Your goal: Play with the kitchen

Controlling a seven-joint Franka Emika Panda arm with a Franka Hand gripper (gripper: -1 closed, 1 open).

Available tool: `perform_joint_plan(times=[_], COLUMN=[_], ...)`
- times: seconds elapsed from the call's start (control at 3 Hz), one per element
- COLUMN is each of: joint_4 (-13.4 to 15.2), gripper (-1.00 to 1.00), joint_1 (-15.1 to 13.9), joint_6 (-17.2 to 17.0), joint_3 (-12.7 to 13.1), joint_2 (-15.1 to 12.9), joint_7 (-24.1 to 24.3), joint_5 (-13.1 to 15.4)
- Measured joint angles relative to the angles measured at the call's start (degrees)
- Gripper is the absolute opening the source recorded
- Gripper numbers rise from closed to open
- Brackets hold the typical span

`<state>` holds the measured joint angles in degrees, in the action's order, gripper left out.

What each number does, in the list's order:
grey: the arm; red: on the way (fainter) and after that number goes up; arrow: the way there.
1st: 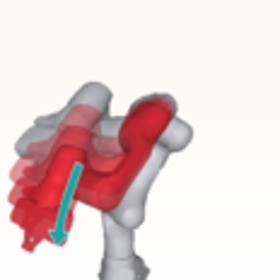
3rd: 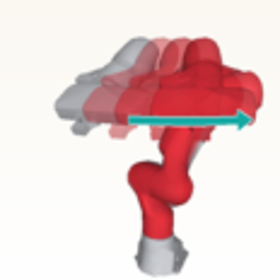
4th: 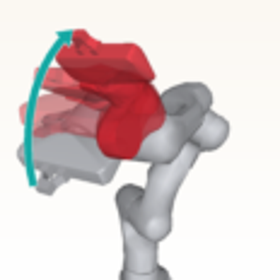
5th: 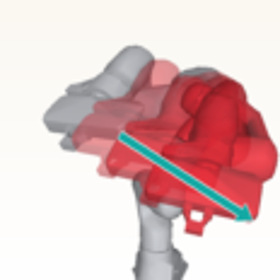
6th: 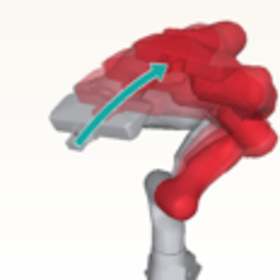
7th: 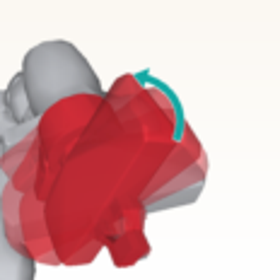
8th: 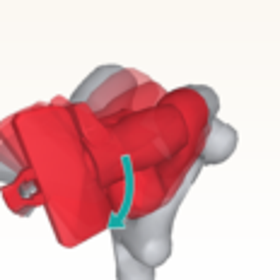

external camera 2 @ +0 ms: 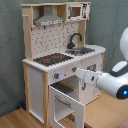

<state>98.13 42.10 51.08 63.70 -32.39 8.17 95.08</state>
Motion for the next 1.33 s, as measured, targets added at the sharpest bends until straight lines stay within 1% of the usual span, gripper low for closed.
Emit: perform_joint_plan(times=[0.33,0.67,1.0,1.33], joint_4=[-1.46,-3.19,-4.26,-4.44], gripper=[1.00,1.00,1.00,1.00], joint_1=[2.27,4.92,6.62,7.38], joint_6=[-0.21,-0.25,-0.25,-0.25], joint_3=[-1.38,-2.93,-3.73,-3.98], joint_2=[-1.64,-3.62,-5.09,-6.08], joint_7=[0.11,0.81,2.40,5.02], joint_5=[4.87,12.00,18.35,23.64])
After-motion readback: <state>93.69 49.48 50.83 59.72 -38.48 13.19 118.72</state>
